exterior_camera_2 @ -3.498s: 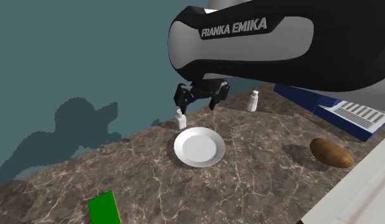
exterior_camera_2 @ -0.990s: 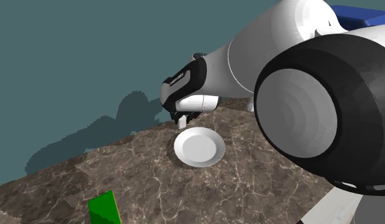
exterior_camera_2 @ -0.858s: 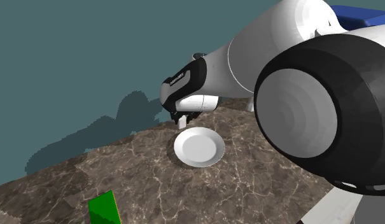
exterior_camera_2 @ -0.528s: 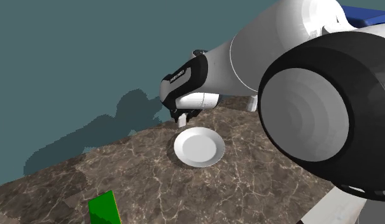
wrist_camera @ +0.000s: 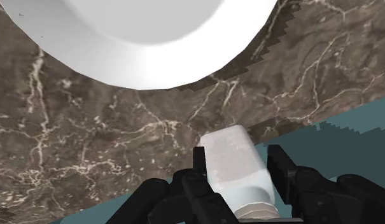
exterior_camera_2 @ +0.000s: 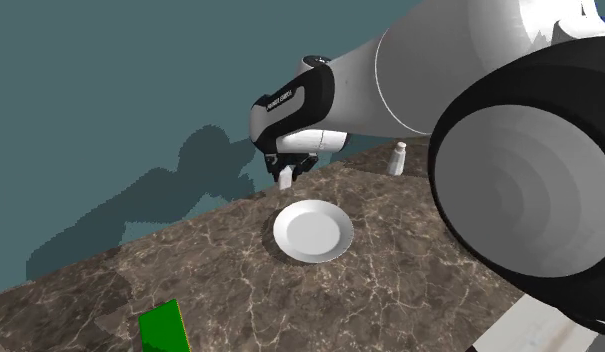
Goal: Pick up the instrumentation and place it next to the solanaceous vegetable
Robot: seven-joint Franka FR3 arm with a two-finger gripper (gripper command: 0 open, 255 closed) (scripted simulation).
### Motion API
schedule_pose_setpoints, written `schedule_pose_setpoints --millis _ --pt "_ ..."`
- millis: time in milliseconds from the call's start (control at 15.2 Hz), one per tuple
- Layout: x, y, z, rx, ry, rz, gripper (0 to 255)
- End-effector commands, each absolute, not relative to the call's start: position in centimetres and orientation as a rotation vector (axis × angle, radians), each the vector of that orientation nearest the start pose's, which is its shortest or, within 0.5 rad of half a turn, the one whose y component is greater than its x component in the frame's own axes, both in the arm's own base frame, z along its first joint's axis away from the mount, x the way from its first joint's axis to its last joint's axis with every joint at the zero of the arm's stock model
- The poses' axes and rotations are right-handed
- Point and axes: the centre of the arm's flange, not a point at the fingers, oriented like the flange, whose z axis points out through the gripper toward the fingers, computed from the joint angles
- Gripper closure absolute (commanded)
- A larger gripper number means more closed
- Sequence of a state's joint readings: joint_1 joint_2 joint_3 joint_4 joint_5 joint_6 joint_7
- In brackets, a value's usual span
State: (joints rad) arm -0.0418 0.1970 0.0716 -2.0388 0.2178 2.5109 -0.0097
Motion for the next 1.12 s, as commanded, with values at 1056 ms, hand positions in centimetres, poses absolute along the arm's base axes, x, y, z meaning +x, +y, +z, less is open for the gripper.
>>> schedule_pose_setpoints --millis 1056 --pt "60.9 1.4 47.1 -2.941 0.18 -0.403 255"
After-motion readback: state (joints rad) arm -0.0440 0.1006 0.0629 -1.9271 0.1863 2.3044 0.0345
